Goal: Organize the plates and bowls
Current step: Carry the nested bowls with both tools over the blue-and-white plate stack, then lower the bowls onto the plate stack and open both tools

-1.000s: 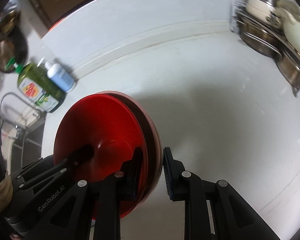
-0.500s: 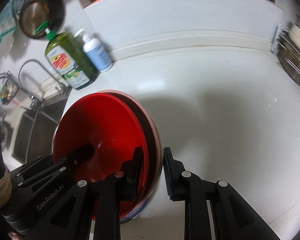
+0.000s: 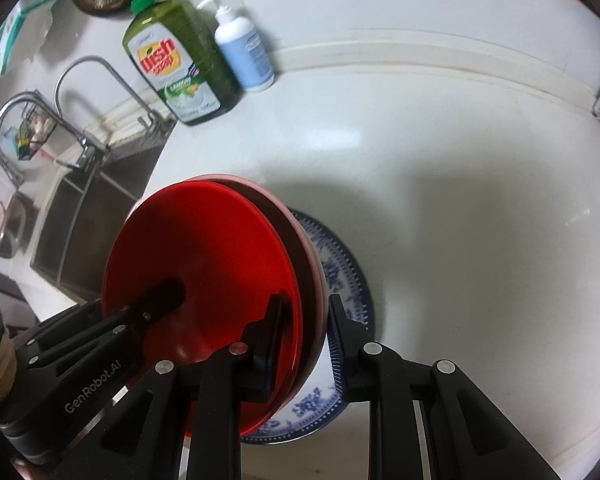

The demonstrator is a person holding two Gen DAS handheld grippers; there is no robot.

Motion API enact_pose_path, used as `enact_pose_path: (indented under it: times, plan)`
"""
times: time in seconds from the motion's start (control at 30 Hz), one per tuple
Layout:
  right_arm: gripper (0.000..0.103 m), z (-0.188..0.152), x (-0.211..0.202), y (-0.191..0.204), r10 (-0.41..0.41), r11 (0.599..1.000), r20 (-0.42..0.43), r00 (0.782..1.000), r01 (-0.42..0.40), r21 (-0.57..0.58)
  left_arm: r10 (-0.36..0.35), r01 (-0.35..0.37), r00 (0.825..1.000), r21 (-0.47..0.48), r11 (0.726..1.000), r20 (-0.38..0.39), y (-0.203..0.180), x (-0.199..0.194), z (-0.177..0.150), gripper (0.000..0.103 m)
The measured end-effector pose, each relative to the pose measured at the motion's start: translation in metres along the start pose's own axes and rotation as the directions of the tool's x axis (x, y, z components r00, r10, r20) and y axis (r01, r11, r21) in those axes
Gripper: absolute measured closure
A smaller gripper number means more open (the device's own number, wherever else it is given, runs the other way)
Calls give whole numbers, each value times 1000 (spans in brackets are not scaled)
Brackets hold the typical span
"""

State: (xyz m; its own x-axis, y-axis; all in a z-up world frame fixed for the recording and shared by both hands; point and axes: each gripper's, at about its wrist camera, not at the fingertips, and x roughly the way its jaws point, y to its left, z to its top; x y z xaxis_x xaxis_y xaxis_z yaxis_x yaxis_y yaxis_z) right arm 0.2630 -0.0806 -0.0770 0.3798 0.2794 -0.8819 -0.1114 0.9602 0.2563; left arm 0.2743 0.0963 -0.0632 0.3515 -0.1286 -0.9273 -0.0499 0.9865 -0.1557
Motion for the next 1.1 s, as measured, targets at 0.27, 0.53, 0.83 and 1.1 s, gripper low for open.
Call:
enact_pose_path:
  times: [0.27,0.53,0.83,1.1]
  plan:
    - [80,-4,17,7,11,1000,-53,999,-11,-12,15,-16,999,-20,1000,-30,10,11,-2,78]
    - [80,-5,28,12,12,1000,-80,997,-14,-25,24,-25,998,-31,999,-51,19,21,-1,78]
    - [80,-7,34,14,1,1000,-93,996,-3,-25,14,-15,998,-27,1000,-62,20,27,-2,78]
    - [80,-8,35,14,-3,1000,-96,995,0,-27,-19,18,998,-20,1000,-62,24,28,-1,77]
